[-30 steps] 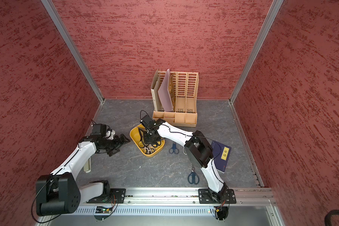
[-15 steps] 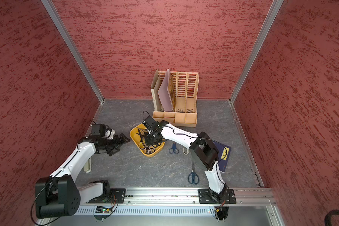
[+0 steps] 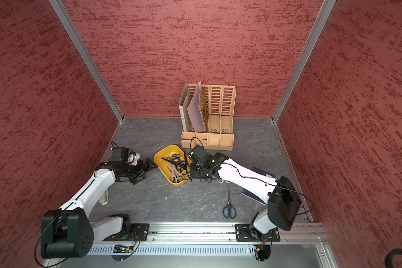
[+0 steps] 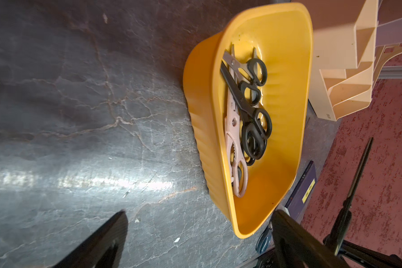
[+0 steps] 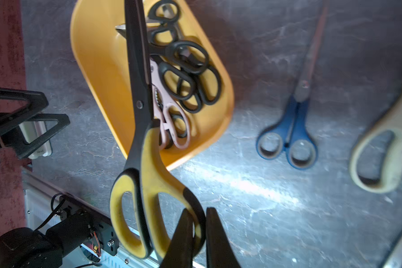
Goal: Take the scissors out of the storage box
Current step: Place the scissors at the center of the board.
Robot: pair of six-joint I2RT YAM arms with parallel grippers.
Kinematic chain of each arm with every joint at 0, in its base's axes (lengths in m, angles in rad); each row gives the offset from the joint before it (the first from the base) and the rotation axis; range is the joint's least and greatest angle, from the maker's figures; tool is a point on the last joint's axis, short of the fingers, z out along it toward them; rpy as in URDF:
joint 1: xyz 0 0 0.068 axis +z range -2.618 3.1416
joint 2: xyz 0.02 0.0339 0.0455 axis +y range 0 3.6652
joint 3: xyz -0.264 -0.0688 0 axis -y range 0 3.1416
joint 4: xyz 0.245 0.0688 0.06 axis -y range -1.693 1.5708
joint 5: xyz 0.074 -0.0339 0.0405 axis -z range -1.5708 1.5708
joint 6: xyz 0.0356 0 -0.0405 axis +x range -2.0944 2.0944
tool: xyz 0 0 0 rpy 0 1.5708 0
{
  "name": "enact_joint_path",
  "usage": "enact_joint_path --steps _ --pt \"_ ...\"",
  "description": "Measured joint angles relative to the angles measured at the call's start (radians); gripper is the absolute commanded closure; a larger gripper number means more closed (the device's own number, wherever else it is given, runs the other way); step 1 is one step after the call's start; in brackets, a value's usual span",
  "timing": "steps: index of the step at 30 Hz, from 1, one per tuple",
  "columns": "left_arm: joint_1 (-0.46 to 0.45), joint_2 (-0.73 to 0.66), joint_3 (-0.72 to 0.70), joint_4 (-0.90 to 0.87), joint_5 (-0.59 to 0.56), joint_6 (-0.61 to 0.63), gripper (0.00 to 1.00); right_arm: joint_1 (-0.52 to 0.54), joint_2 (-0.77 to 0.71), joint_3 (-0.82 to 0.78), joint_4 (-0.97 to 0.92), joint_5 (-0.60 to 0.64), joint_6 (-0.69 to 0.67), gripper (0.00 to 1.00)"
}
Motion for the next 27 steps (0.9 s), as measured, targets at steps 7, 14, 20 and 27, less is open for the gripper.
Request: enact_joint_path --steps 7,14,20,27 --pt "-0.085 0.042 -0.001 0.046 -0.007 -0.035 0.00 0.031 -0.163 -0.190 -0.079 0.067 0.120 1.00" --pt "-0.114 0.044 -0.014 0.074 -0.025 -0.056 0.00 0.127 -0.272 -0.348 -0.102 0.094 0.259 1.00" --pt "-0.114 0.019 -0.040 0.072 -0.035 -0.060 0.00 0.244 -0.264 -0.410 -0.092 0.115 0.375 1.00" --pt "-0.114 0.006 -0.049 0.072 -0.047 -0.059 0.00 0.362 -0.197 -0.414 -0.049 0.142 0.490 1.00"
